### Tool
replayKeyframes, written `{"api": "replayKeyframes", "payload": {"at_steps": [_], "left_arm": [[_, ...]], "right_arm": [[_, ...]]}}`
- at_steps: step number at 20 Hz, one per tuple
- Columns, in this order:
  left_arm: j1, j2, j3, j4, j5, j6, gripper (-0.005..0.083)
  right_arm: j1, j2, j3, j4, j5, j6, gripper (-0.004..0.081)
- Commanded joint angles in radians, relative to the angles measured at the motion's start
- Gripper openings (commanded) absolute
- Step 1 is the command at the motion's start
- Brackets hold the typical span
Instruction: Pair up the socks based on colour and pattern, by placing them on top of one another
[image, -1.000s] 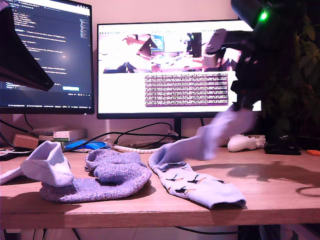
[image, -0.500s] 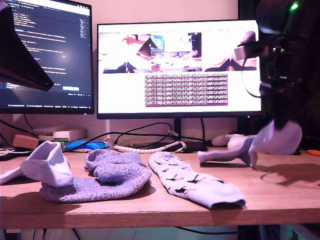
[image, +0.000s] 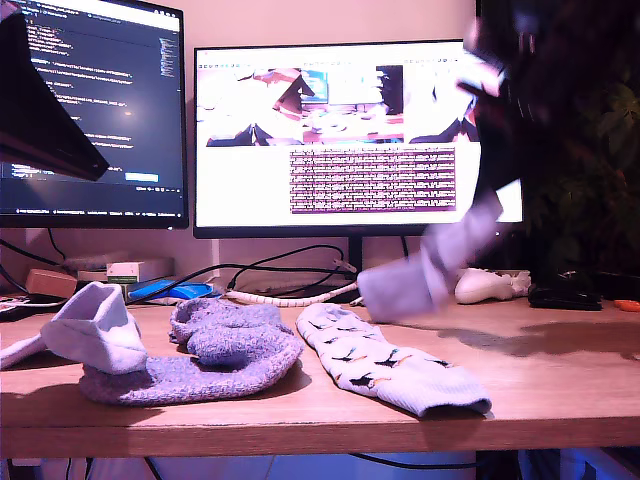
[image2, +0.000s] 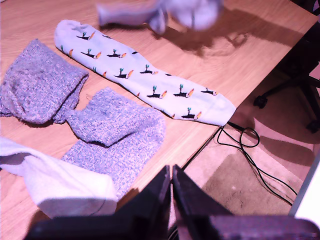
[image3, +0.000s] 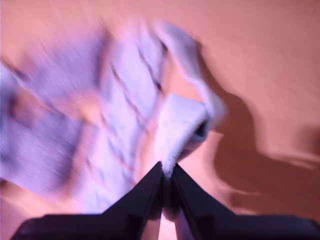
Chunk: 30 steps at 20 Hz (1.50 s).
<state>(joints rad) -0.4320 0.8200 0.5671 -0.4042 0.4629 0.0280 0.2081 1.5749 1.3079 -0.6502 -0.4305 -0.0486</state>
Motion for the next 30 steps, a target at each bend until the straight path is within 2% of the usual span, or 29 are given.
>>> {"api": "replayKeyframes", "payload": {"at_steps": [1, 4, 7, 13, 16, 21, 25, 26, 27, 30], "left_arm": [[-0.003, 0.000, -0.011, 0.008, 0.001, -0.003, -0.0019], [-0.003, 0.000, -0.011, 0.008, 0.001, -0.003, -0.0019], [-0.003, 0.000, -0.011, 0.008, 0.001, -0.002, -0.0019], [-0.003, 0.000, -0.011, 0.008, 0.000, -0.002, -0.0019], [-0.003, 0.000, -0.011, 0.010, 0.000, -0.002, -0.0019], [-0.003, 0.000, -0.011, 0.016, -0.002, -0.002, -0.0019], [-0.003, 0.000, -0.011, 0.017, -0.036, -0.001, -0.0019], [-0.003, 0.000, -0.011, 0.018, -0.044, -0.001, -0.0019], [-0.003, 0.000, -0.011, 0.020, -0.053, -0.001, -0.0019], [-0.003, 0.000, -0.011, 0.038, -0.053, -0.001, -0.0019]], "right_arm": [[-0.014, 0.006, -0.003, -0.001, -0.043, 0.016, -0.0011], [-0.031, 0.022, -0.003, -0.047, -0.027, 0.018, -0.0010], [-0.053, 0.084, -0.004, -0.092, 0.054, 0.019, -0.0010], [-0.095, 0.224, -0.004, -0.214, 0.154, 0.020, -0.0010], [-0.098, 0.235, -0.004, -0.313, 0.143, -0.006, -0.0011], [-0.062, 0.234, -0.004, -0.479, -0.021, -0.071, -0.0010], [-0.016, 0.234, -0.004, -0.537, -0.027, -0.103, -0.0010], [-0.009, 0.234, -0.004, -0.541, -0.027, -0.107, 0.0004], [-0.003, 0.234, -0.004, -0.547, -0.021, -0.107, 0.0058], [-0.001, 0.234, -0.004, -0.570, 0.050, -0.109, 0.0317]]}}
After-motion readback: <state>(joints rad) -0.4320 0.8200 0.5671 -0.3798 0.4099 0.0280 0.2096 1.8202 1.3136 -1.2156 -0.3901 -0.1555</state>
